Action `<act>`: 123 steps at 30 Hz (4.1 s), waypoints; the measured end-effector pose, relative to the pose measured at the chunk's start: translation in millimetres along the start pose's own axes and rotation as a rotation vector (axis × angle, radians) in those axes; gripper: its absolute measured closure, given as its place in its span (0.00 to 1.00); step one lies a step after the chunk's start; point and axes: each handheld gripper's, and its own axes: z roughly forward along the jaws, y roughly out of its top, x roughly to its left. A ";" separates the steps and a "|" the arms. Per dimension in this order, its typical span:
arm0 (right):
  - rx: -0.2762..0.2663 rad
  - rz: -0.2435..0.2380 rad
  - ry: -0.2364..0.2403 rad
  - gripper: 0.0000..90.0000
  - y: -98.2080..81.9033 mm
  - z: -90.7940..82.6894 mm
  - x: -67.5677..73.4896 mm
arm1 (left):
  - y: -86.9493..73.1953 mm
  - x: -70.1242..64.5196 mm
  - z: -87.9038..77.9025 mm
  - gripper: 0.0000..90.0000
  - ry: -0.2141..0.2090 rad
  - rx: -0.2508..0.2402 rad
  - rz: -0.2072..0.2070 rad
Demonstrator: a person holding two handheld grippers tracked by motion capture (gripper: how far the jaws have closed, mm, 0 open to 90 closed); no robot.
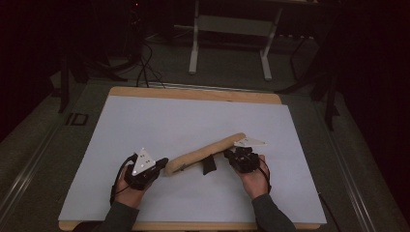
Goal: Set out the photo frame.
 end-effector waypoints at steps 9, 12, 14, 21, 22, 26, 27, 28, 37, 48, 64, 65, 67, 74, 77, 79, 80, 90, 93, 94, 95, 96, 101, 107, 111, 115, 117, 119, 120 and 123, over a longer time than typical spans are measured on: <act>0.022 -0.011 0.020 0.99 3.8 2.3 1.0 | 0.5 -4.1 0.2 1.00 -0.029 -0.004 0.005; 0.024 -0.019 0.022 0.99 4.7 2.9 2.9 | 0.8 -6.4 0.4 1.00 -0.039 -0.007 0.005; 0.024 -0.023 0.023 0.99 5.2 3.3 3.3 | 1.0 -8.1 0.7 1.00 -0.046 -0.009 0.009; 0.029 -0.034 0.033 0.99 9.2 2.7 6.4 | 1.9 -14.4 2.1 1.00 -0.078 -0.013 0.022; 0.029 -0.036 0.033 0.99 9.7 2.7 7.2 | 2.0 -15.2 2.4 1.00 -0.080 -0.013 0.023; 0.030 -0.048 0.033 0.99 11.8 2.5 9.6 | 3.9 -19.5 4.1 1.00 -0.097 -0.011 0.036; 0.029 -0.048 0.036 0.99 12.2 2.5 10.1 | 4.6 -20.9 4.6 1.00 -0.099 -0.011 0.041; 0.029 -0.050 0.037 0.99 12.6 2.5 10.8 | 5.2 -22.2 5.1 1.00 -0.104 -0.011 0.043; 0.030 -0.059 0.045 0.99 12.8 4.1 16.1 | 9.7 -31.9 10.7 1.00 -0.138 -0.014 0.052; 0.033 -0.062 0.051 0.99 13.4 6.3 19.8 | 12.4 -40.1 14.3 1.00 -0.188 -0.006 0.046; 0.040 -0.072 0.062 0.99 12.6 10.1 25.5 | 18.8 -60.7 24.2 1.00 -0.250 0.001 0.085; 0.043 -0.076 0.062 1.00 12.6 10.1 25.8 | 19.3 -61.6 25.0 1.00 -0.252 0.002 0.086; 0.042 -0.078 0.062 1.00 12.4 10.1 26.4 | 20.3 -63.3 26.7 1.00 -0.258 0.004 0.093; 0.046 -0.079 0.083 1.00 12.0 8.5 27.4 | 22.6 -70.6 31.8 1.00 -0.270 0.007 0.108; 0.048 -0.078 0.099 1.00 11.2 8.3 27.1 | 23.3 -73.2 33.4 1.00 -0.274 0.007 0.110; 0.055 -0.086 0.106 1.00 10.8 8.1 27.4 | 23.4 -74.8 34.6 1.00 -0.276 0.007 0.112; 0.059 -0.090 0.110 1.00 10.7 8.1 27.8 | 23.3 -75.8 35.3 1.00 -0.276 0.005 0.112; 0.084 -0.162 0.163 1.00 9.2 7.0 35.9 | 23.2 -84.7 42.9 1.00 -0.280 0.012 0.117; 0.089 -0.172 0.179 1.00 9.7 7.1 37.4 | 22.9 -86.6 45.6 1.00 -0.282 0.015 0.116; 0.090 -0.171 0.181 1.00 9.9 7.3 37.8 | 22.7 -87.3 46.4 1.00 -0.280 0.016 0.116; 0.091 -0.166 0.184 1.00 10.0 7.5 37.7 | 22.5 -87.4 46.8 1.00 -0.281 0.014 0.115; 0.091 -0.160 0.188 1.00 10.1 7.8 37.4 | 22.5 -87.5 47.0 1.00 -0.281 0.013 0.114; 0.097 -0.157 0.199 1.00 10.4 8.1 36.6 | 22.6 -87.1 47.9 1.00 -0.279 0.014 0.121; 0.088 -0.159 0.190 0.94 10.5 4.4 35.8 | 22.6 -85.4 46.4 0.98 -0.278 0.018 0.135; 0.089 -0.163 0.191 0.91 9.9 -1.0 34.9 | 21.7 -82.8 44.1 0.95 -0.279 0.021 0.146; 0.094 -0.164 0.183 0.86 10.6 -5.7 34.0 | 21.7 -80.2 41.1 0.91 -0.275 0.023 0.152; 0.094 -0.159 0.181 0.84 10.8 -7.6 33.6 | 21.8 -78.7 39.7 0.90 -0.277 0.023 0.153; 0.091 -0.157 0.177 0.82 10.7 -10.1 32.9 | 21.9 -76.1 37.8 0.90 -0.279 0.020 0.149; 0.087 -0.156 0.177 0.81 10.4 -11.6 32.7 | 21.9 -74.7 36.8 0.90 -0.279 0.017 0.143; 0.080 -0.154 0.178 0.78 9.0 -17.3 32.0 | 22.3 -68.6 33.5 0.88 -0.268 0.010 0.126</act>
